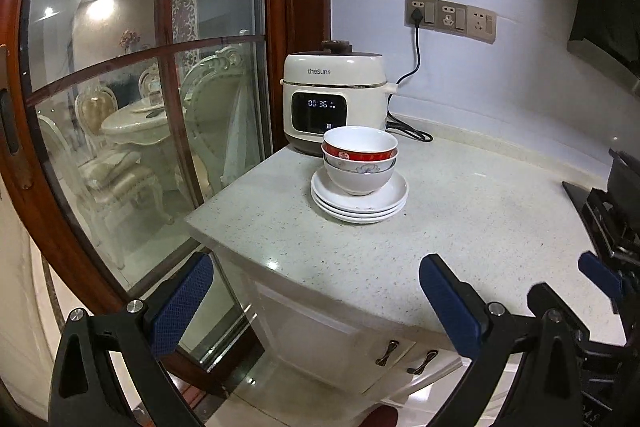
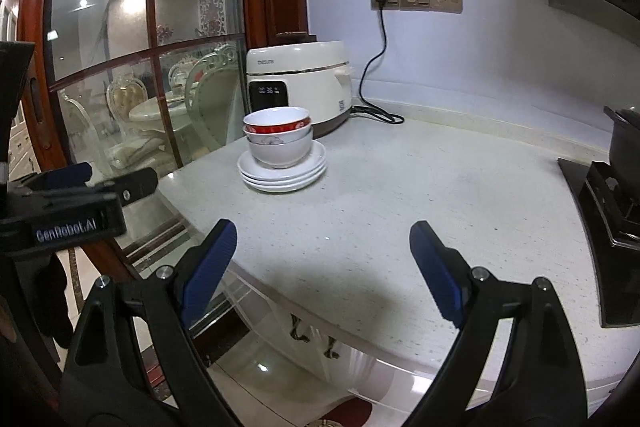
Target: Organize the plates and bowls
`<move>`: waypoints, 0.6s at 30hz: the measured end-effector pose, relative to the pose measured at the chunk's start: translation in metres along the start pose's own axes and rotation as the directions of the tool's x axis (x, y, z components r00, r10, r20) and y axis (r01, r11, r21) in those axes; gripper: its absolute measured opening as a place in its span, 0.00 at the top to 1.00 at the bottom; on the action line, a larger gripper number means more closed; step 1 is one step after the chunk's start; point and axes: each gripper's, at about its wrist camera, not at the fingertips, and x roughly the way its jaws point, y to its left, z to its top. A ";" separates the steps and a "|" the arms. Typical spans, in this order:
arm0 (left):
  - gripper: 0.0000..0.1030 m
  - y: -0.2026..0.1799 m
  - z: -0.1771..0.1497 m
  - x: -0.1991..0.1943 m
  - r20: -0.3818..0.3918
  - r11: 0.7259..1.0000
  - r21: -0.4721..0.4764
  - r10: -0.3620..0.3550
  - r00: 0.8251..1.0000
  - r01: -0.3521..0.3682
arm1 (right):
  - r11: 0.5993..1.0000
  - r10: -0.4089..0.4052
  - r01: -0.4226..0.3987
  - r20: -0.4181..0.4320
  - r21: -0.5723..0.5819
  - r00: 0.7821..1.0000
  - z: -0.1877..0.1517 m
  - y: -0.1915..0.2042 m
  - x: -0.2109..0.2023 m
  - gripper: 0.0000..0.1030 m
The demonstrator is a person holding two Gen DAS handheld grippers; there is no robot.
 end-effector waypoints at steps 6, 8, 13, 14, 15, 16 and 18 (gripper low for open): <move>0.00 0.002 -0.003 0.000 0.004 1.000 0.000 0.004 1.000 -0.004 | 1.000 0.004 -0.004 0.004 -0.001 1.000 0.001 0.006 0.002 0.13; 0.00 0.003 -0.003 0.000 -0.001 1.000 -0.002 0.003 1.000 -0.003 | 1.000 0.006 -0.006 -0.003 -0.002 1.000 0.001 0.008 0.003 0.13; 0.00 0.003 -0.004 0.000 -0.005 1.000 0.007 -0.007 1.000 0.007 | 1.000 0.007 -0.007 0.001 -0.003 1.000 0.003 0.010 0.001 0.12; 0.00 0.002 -0.004 0.000 -0.004 1.000 0.008 -0.007 1.000 0.007 | 1.000 0.007 -0.007 0.001 -0.002 1.000 0.003 0.011 0.001 0.12; 0.00 0.002 -0.004 -0.001 -0.004 1.000 0.006 -0.008 1.000 0.008 | 1.000 0.007 -0.007 0.001 -0.003 1.000 0.003 0.011 0.001 0.12; 0.00 0.001 -0.004 -0.001 -0.003 1.000 0.004 -0.007 1.000 0.007 | 1.000 0.007 -0.007 0.000 -0.005 1.000 0.002 0.012 0.001 0.12; 0.00 -0.001 -0.005 -0.003 -0.002 1.000 0.002 -0.005 1.000 0.005 | 1.000 0.008 -0.008 -0.004 -0.004 1.000 0.002 0.012 0.001 0.12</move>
